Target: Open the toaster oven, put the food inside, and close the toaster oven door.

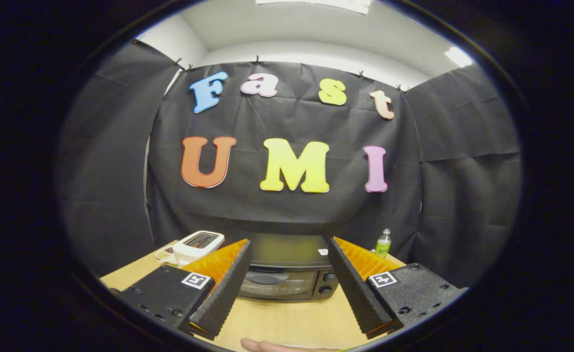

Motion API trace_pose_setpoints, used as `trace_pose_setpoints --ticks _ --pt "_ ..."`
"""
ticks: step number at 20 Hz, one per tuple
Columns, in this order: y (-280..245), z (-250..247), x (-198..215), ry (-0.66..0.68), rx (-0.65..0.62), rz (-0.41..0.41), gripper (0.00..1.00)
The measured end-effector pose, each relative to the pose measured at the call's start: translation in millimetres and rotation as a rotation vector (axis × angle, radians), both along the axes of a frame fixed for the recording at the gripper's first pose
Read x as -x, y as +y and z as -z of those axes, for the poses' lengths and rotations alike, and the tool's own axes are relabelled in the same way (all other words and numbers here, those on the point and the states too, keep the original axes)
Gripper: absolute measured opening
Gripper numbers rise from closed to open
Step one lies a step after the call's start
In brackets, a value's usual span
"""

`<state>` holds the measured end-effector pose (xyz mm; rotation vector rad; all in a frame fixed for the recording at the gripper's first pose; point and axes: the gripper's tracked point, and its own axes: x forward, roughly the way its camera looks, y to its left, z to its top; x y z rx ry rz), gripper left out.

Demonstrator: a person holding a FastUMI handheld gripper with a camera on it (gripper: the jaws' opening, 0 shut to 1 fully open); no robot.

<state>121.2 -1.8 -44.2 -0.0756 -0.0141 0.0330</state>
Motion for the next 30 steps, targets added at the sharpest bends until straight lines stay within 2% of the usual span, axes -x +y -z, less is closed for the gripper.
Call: trace_pose_setpoints --ticks 8,15,19,20,23,30 --pt "22.6 61.6 -83.2 0.076 -0.038 -0.012 1.0" --pt "29.4 114.2 -130.4 0.154 -0.043 0.008 1.0" --pt "33.6 145.2 -140.7 0.233 -0.064 0.014 1.0" --pt "34.4 138.5 -141.3 0.2 -0.069 0.016 1.0" --pt "37.5 141.8 -144.2 0.224 -0.045 0.014 1.0" --pt "34.8 146.5 -124.6 0.369 -0.031 0.02 1.0"
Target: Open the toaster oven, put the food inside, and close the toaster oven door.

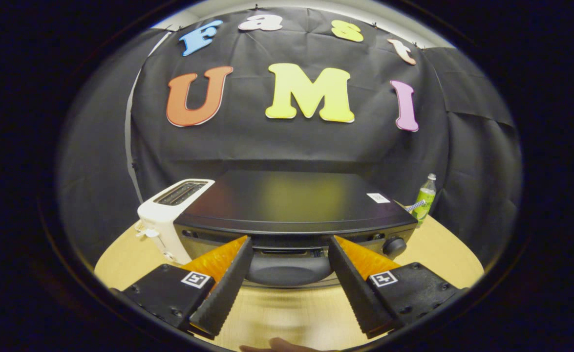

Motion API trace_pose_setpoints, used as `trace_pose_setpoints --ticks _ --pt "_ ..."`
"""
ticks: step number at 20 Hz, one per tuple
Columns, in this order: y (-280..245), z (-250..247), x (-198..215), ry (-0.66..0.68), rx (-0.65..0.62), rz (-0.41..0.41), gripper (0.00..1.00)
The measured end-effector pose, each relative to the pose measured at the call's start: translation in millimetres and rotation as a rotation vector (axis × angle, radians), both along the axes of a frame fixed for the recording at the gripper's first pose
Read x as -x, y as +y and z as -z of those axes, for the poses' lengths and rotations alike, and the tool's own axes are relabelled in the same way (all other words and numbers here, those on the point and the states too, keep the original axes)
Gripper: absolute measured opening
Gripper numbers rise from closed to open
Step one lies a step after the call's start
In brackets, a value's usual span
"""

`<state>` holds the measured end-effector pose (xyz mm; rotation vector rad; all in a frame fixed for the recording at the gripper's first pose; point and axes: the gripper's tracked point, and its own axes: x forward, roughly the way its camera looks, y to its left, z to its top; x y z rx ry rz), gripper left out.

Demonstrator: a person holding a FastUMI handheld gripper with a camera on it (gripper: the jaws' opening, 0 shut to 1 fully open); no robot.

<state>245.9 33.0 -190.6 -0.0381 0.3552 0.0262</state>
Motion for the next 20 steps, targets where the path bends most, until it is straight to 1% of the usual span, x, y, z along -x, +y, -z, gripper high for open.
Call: trace_pose_setpoints --ticks 4,7,11,13,15,18,20 --pt "-0.8 5.7 11.3 0.051 -0.004 -0.014 1.0" --pt "-0.9 14.0 41.2 0.087 0.022 -0.029 1.0" --pt "-2.1 31.9 62.0 0.134 0.062 -0.048 1.0" --pt "-3.1 48.4 72.1 0.192 0.058 -0.042 1.0" --pt "-2.3 57.1 82.7 0.202 0.059 -0.043 1.0" --pt "-2.2 62.6 87.0 0.18 0.058 -0.045 1.0" --pt "-3.1 76.6 96.0 0.22 0.047 -0.039 1.0"
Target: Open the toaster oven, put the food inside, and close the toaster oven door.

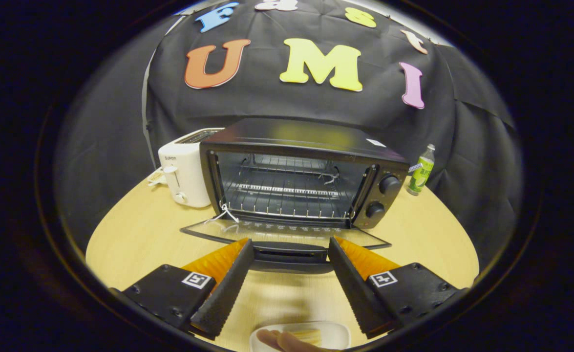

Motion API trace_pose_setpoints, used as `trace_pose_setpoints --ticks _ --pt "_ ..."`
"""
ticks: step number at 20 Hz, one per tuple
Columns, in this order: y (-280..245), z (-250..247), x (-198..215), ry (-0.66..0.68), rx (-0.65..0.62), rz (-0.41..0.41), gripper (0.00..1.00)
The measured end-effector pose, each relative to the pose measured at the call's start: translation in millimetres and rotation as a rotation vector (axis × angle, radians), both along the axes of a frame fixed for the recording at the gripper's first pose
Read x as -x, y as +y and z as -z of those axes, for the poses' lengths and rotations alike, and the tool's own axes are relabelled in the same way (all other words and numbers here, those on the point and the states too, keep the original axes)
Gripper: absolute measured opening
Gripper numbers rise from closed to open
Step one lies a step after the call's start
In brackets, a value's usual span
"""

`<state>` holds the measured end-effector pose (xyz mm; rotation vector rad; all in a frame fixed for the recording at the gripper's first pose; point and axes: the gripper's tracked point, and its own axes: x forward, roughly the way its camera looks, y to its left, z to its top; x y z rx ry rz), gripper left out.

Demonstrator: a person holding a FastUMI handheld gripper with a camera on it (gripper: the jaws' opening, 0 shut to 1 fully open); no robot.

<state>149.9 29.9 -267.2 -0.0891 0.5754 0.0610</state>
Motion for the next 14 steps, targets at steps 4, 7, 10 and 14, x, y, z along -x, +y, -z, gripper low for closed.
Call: trace_pose_setpoints --ticks 4,7,10,14 --pt "-2.6 60.2 13.6 0.204 -0.046 0.031 1.0" --pt "-7.6 110.0 -25.1 0.178 -0.051 0.049 1.0" --pt "-9.3 150.0 -47.9 0.185 -0.049 0.051 1.0" --pt "-7.8 146.7 -38.0 0.183 -0.065 0.009 1.0"
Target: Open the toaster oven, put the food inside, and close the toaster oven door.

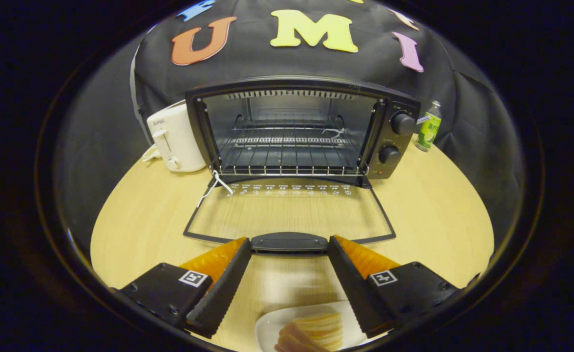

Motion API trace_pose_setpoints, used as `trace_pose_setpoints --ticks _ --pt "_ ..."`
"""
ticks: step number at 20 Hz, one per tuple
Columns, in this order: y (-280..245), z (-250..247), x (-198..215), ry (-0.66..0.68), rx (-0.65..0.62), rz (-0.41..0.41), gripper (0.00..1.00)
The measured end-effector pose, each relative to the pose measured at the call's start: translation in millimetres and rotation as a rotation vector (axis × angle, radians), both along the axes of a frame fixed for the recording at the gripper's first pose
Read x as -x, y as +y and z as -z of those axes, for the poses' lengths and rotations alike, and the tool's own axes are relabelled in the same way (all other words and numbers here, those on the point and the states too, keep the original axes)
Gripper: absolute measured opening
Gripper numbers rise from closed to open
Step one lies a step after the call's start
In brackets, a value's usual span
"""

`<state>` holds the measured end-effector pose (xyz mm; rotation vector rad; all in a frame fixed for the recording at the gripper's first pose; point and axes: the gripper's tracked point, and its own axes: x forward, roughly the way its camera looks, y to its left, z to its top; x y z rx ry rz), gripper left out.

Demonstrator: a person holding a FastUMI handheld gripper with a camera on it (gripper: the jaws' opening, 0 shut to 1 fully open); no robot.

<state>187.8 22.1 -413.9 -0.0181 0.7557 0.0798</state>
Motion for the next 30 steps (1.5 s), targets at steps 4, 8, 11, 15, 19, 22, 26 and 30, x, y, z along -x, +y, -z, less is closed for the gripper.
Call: trace_pose_setpoints --ticks 4,8,11,15,19,22,26,30 --pt "-1.6 -22.1 36.5 -0.077 0.021 -0.058 1.0" --pt "-13.4 -25.9 84.4 -0.142 0.098 -0.112 1.0" --pt "-25.6 -31.4 104.0 -0.234 0.111 -0.092 1.0" --pt "-29.3 -16.1 135.7 -0.216 -0.013 -0.033 1.0" --pt "-53.2 10.8 137.7 -0.134 -0.032 0.041 1.0" --pt "-62.5 18.0 137.2 -0.089 -0.049 0.083 1.0" --pt "-54.7 16.4 142.8 -0.089 -0.044 0.047 1.0" --pt "-45.6 27.6 147.5 -0.059 -0.055 0.013 1.0"
